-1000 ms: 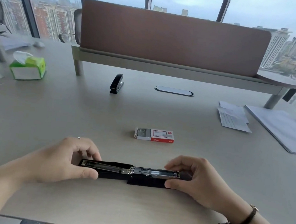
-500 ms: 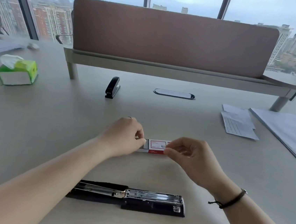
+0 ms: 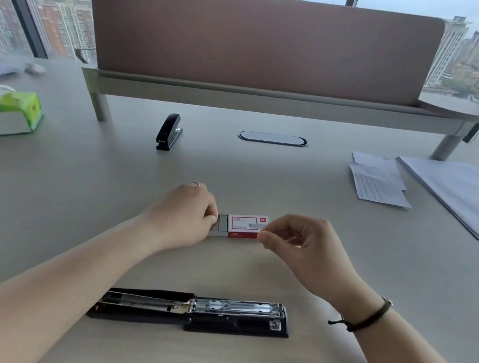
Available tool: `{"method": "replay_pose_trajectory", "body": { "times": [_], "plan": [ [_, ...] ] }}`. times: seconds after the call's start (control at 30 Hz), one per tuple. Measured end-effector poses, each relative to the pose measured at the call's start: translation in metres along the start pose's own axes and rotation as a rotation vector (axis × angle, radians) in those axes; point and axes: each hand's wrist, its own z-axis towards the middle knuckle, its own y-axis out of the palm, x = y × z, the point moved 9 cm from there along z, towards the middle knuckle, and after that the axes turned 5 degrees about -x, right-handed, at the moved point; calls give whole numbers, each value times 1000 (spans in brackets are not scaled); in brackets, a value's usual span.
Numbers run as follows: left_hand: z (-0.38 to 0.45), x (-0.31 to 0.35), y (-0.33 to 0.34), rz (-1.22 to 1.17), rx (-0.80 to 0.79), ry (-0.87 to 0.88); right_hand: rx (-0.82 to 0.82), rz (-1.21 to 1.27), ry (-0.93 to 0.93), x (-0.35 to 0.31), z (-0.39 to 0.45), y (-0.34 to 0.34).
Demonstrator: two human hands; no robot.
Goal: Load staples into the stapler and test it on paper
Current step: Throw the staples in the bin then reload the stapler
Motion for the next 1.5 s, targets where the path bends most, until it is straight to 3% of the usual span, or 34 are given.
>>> {"method": "replay_pose_trajectory", "body": {
  "times": [0.17,0.27,0.43,0.63,0.97,1.27,1.5],
  "plan": [
    [-5,8,-8,-67,-15,45,27,12,3,-3,-3,-4],
    [-12,22,-20,-349,-15,53,59,35,-25,-10,-5,-8],
    [-26,48,-8,-906,-202,42,60,10,-221,-42,-16,-11],
    [-34,60,6,-1099,-305,11,60,-115,-295,-53,-21,-8],
    [-37,66,4,-935,-244,56,-9,-46,-170,-40,-17,-4],
    [-45,75,5,-817,-307,89,-84,-188,-190,-45,-23,-5],
    [-70,76,10,-421,-405,123,-241,62,-25,-26,-51,-6]
  ]
}}
